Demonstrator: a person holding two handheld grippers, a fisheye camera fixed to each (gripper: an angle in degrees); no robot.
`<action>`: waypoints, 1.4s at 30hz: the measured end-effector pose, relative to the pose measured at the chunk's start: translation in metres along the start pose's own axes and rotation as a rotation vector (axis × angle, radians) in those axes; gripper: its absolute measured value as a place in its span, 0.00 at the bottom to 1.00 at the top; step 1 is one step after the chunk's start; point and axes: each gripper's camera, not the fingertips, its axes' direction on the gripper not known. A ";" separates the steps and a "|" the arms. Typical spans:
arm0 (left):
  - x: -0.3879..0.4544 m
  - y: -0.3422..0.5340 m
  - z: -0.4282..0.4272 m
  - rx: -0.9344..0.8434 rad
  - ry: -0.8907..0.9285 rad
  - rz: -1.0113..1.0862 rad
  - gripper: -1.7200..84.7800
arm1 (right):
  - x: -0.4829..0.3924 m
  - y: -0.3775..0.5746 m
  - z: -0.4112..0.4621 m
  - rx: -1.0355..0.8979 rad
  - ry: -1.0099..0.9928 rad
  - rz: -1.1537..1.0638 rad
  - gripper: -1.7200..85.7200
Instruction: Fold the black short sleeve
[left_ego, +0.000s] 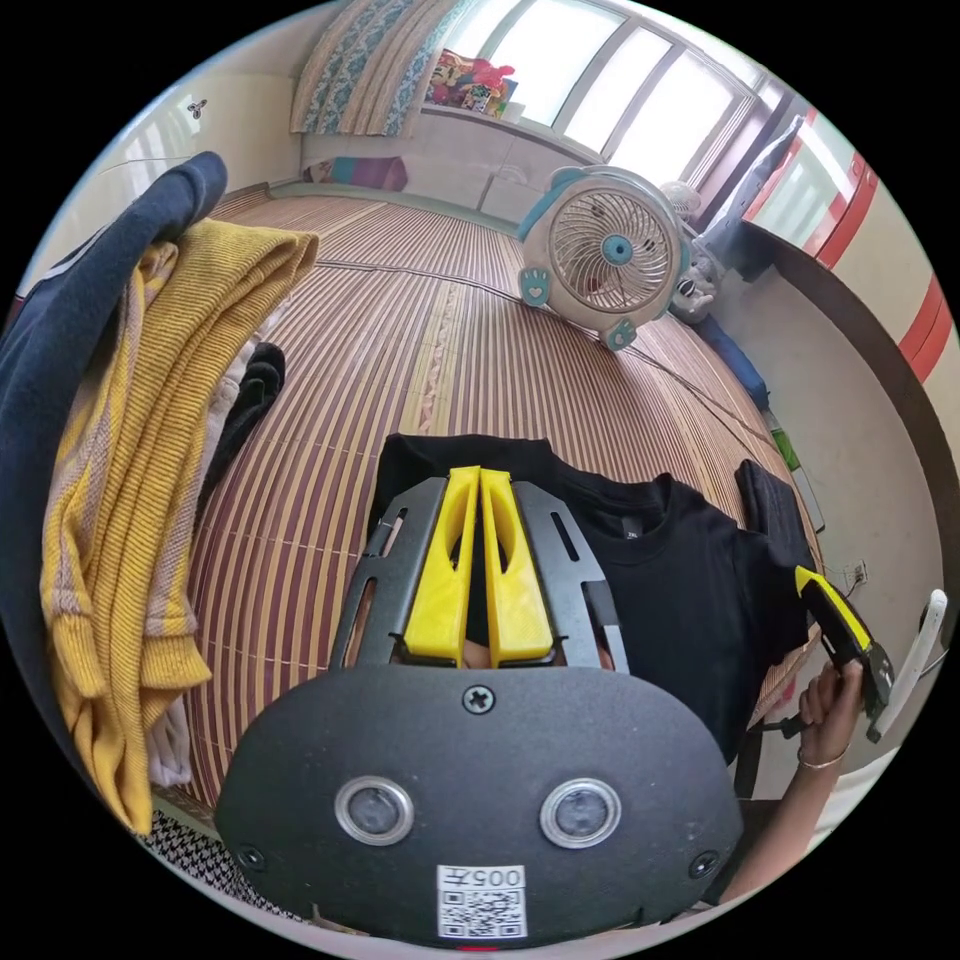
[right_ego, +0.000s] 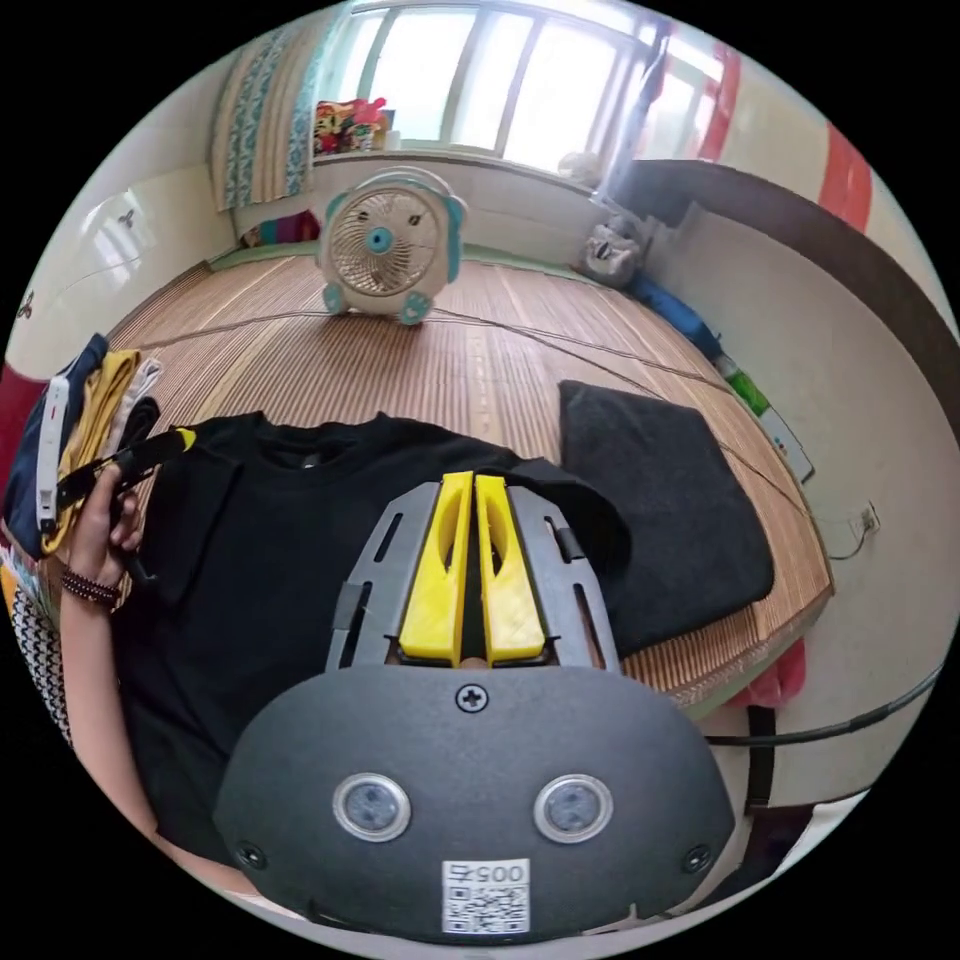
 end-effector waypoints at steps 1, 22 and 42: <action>-0.001 -0.001 0.001 0.001 0.003 0.002 0.01 | -0.013 0.000 0.008 -0.025 -0.044 -0.027 0.00; -0.011 -0.014 0.013 -0.022 0.015 0.018 0.01 | -0.005 0.020 -0.011 -0.006 -0.127 0.005 0.07; -0.028 -0.029 0.012 -0.041 0.012 0.015 0.01 | -0.038 -0.044 0.078 -0.210 -0.078 0.106 0.04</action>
